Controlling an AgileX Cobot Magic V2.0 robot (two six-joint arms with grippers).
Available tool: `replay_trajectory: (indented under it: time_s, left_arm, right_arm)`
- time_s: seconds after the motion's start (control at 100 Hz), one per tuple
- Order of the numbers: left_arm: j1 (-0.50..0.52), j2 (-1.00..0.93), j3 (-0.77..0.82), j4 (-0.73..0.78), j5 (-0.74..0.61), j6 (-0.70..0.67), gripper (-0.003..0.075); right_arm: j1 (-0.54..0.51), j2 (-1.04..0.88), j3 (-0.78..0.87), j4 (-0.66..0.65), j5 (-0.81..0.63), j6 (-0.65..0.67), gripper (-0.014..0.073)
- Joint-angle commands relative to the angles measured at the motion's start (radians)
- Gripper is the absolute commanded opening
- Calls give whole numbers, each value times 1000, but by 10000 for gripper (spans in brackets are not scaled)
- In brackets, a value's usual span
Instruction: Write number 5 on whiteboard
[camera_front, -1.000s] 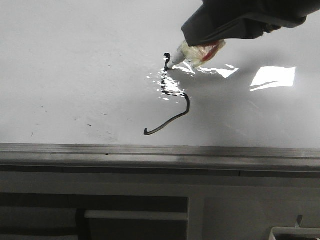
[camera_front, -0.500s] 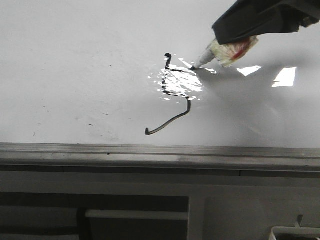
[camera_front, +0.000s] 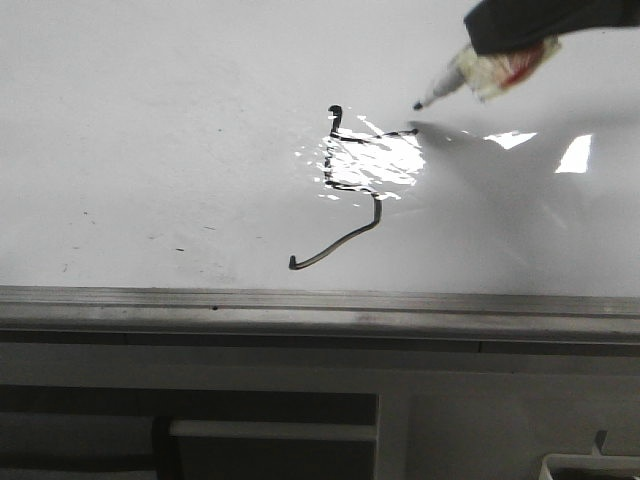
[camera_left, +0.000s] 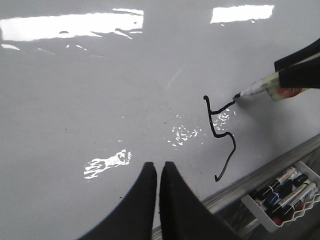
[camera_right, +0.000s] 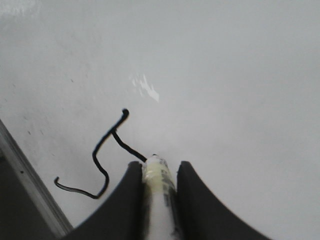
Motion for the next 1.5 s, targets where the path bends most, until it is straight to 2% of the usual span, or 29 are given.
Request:
replay_trajectory:
  time_s: [0.0, 0.02, 0.03, 0.06, 0.1, 0.15, 0.2, 0.35, 0.48, 0.84, 1.07, 1.16, 1.23, 1.3, 1.45, 1.49]
  left_arm:
    - [3, 0, -36, -1, 24, 17, 78]
    - [3, 0, -41, 9, 42, 16, 103]
    - [3, 5, -45, 20, 53, 16, 144]
    - [3, 14, -55, 40, 73, 16, 186]
    - [3, 33, -73, 65, 112, 16, 283]
    - [3, 63, -97, 85, 148, 16, 352]
    - [3, 97, -124, 103, 182, 24, 380]
    - [1, 209, -214, 121, 336, 106, 376]
    - [-41, 284, -269, 121, 441, 186, 376]
    - [-251, 447, -352, 121, 435, 190, 376]
    - [-298, 481, -360, 117, 349, 190, 375]
    - [-298, 487, -360, 117, 347, 188, 346]
    - [-298, 493, -360, 117, 347, 188, 295]
    - [-298, 493, -360, 117, 347, 188, 216]
    - [-298, 493, -360, 119, 343, 188, -1]
    - [-298, 493, -360, 120, 343, 188, -18]
  right_arm:
    - [30, -49, -78, 3, 31, -8, -43]
    - [36, -51, -90, 3, 59, -8, -44]
    - [45, -51, -98, 0, 81, -10, -44]
    - [53, -51, -115, -2, 129, -19, -44]
    - [73, -41, -136, -2, 203, -50, -45]
    - [92, -23, -154, -2, 278, -81, -45]
    - [116, -2, -164, -2, 327, -109, -45]
    - [170, 52, -164, -4, 352, -204, -45]
    - [223, 62, -164, -4, 313, -274, -45]
    - [372, 64, -164, -4, 173, -329, -45]
    - [394, 64, -164, -1, 178, -329, -45]
    - [394, 64, -164, 11, 178, -329, -45]
    - [394, 64, -164, 16, 178, -329, -45]
    - [394, 64, -164, 16, 182, -329, -45]
    - [394, 64, -164, 34, 193, -329, -45]
    - [394, 64, -164, 43, 193, -329, -45]
